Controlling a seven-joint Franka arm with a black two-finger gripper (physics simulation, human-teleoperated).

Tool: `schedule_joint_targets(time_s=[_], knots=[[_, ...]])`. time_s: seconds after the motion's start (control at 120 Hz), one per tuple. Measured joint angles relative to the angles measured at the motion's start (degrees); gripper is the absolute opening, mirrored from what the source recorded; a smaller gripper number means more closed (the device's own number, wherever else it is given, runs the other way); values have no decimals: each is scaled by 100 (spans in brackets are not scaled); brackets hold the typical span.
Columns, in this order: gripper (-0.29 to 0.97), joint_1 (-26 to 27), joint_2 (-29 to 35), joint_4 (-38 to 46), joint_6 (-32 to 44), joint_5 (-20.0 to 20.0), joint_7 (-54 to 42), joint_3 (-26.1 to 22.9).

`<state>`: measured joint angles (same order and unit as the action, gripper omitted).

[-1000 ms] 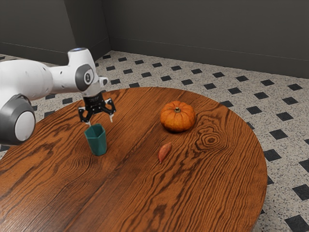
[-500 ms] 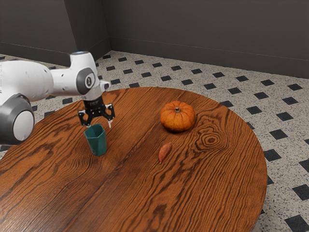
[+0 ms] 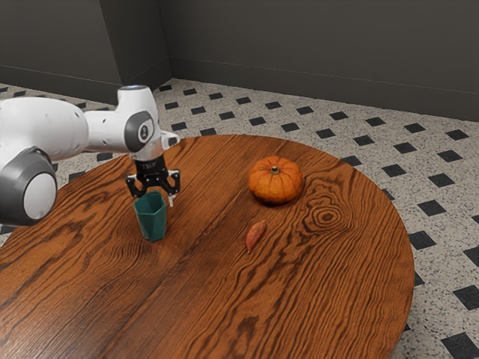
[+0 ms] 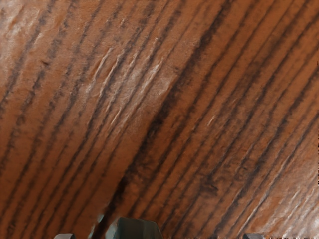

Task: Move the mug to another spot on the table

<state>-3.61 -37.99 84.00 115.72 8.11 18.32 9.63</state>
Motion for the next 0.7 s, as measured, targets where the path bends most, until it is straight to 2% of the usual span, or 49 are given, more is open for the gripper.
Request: schedule_joint_targets(time_s=[0.158,0.417,0.7], knots=[[24,-12,22,4,-45,-149,-163,-75],[14,-34,85,-38,-382,-324,-347,-83],[10,-18,185,-62,-1010,-630,-457,-102]])
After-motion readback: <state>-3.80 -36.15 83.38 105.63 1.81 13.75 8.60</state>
